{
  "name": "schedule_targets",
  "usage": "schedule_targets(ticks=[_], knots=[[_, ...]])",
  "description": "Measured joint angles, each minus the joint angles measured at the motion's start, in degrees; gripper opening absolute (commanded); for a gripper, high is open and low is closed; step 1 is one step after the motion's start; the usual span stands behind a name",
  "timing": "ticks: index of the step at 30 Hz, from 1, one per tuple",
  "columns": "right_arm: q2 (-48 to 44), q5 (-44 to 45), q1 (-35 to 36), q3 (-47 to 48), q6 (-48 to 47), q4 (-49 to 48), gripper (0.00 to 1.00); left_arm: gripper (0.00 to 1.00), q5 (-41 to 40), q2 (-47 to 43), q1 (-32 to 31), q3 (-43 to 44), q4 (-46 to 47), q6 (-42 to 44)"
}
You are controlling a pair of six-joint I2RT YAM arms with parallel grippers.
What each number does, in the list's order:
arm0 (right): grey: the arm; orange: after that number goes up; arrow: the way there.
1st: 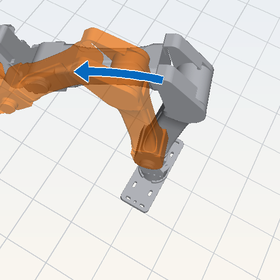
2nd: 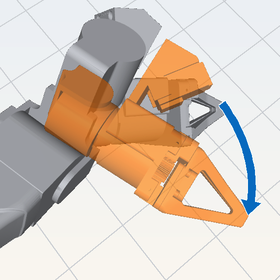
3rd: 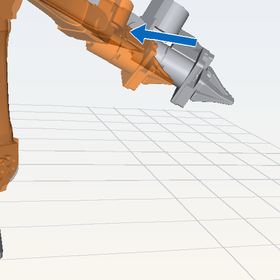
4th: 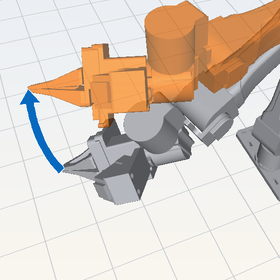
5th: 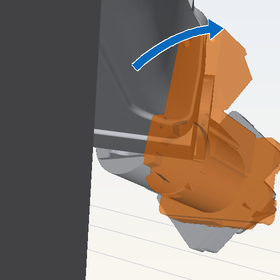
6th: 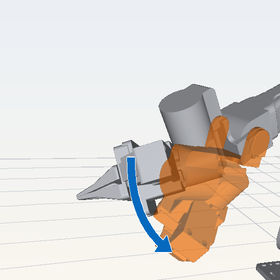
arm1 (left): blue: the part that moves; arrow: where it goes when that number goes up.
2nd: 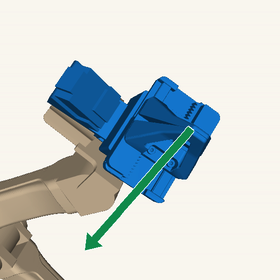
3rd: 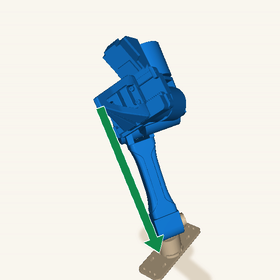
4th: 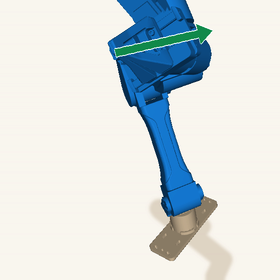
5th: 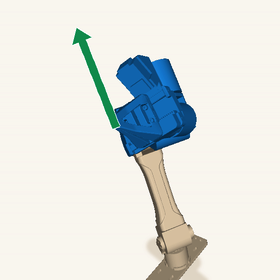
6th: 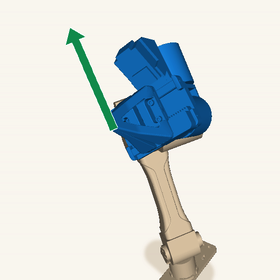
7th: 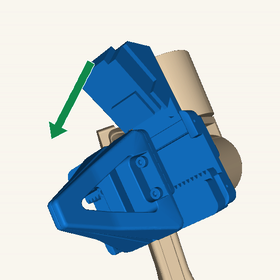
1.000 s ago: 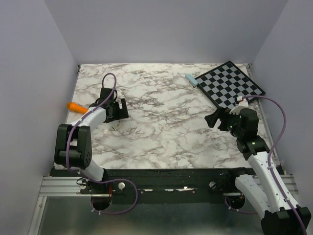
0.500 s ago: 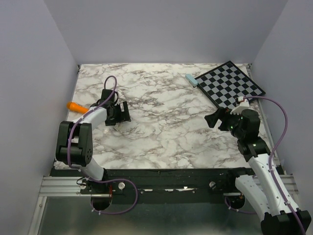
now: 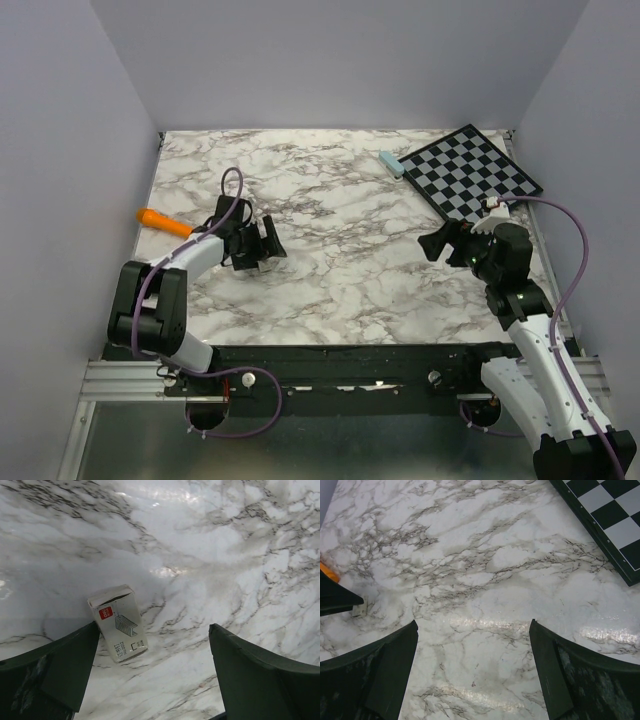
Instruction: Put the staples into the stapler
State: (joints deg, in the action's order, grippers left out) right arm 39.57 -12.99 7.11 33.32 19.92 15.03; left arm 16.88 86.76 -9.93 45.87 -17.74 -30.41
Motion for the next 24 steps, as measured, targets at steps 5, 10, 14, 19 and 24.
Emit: schedule_targets(ticks=[5, 10, 14, 19, 24], knots=[[0.00, -0.20, 0.00, 0.00, 0.00, 0.00, 1.00, 0.99, 1.90, -0.74, -4.04, -2.19, 4.48, -6.10], [0.00, -0.42, 0.00, 0.00, 0.00, 0.00, 1.00, 0.99, 2.23, -0.74, -8.11, -3.06, 8.55, -12.31], [0.00, -0.42, 0.00, 0.00, 0.00, 0.02, 1.00, 0.99, 2.25, -0.74, -12.02, -3.91, 13.05, -17.92], [0.17, -0.57, 0.00, 0.00, 0.00, 0.00, 1.00, 0.99, 2.27, 0.11, -16.59, -4.66, 18.86, -24.09], [0.50, -1.27, 0.00, 0.02, 0.00, 0.02, 1.00, 0.99, 2.34, 3.48, -20.02, -3.69, 22.75, -28.04]])
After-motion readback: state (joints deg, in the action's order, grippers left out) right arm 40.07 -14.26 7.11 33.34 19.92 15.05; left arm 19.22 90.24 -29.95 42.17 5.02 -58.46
